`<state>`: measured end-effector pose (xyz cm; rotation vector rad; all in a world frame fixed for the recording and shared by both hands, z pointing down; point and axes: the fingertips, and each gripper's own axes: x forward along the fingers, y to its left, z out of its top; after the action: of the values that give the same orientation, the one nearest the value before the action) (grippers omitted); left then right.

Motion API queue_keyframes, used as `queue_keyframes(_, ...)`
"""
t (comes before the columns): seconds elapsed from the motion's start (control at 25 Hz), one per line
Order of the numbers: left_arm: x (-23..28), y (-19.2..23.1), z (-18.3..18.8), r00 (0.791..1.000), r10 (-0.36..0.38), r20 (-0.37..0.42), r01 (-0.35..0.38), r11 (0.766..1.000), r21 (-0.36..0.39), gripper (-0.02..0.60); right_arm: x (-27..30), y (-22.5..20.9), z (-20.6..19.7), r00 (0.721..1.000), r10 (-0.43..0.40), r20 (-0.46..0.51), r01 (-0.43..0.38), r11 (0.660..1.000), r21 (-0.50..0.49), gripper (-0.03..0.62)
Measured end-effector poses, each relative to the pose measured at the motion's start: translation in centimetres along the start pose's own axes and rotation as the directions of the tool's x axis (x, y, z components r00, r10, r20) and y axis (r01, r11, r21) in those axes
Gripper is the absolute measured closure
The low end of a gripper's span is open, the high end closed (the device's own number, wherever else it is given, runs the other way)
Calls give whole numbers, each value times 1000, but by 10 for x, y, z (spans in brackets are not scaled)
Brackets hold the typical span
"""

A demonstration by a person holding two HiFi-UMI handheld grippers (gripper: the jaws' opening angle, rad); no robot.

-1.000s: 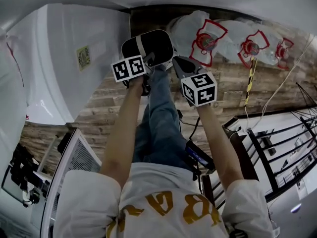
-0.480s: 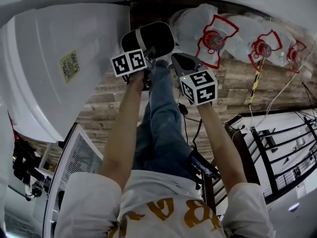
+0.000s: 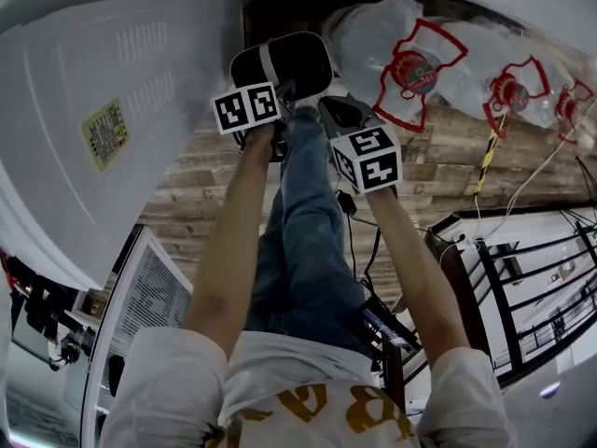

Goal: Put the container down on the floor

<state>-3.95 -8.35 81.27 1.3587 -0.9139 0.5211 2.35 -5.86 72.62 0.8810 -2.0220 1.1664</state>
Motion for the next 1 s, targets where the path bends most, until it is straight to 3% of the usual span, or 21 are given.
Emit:
queue_keyframes(0.2, 16, 6, -3, 999, 19, -30, -17, 999, 47, 557, 8, 3, -7, 1000, 6, 0, -6, 1000, 15, 566)
queue_keyframes(0.36, 26, 11, 1, 998, 33, -47, -29, 995, 92, 557, 19, 10, -20, 999, 20, -36, -21, 999, -40, 566)
queue_keyframes(0.56, 39, 14, 5, 999, 38, -33, -35, 996, 84, 557, 33, 8, -26, 996, 33, -79, -41, 994, -102, 566)
queue_keyframes(1.0, 46, 36, 7, 997, 73, -27, -70, 991, 110, 557, 46, 6, -1, 998, 33, -62, -41, 990, -134, 566)
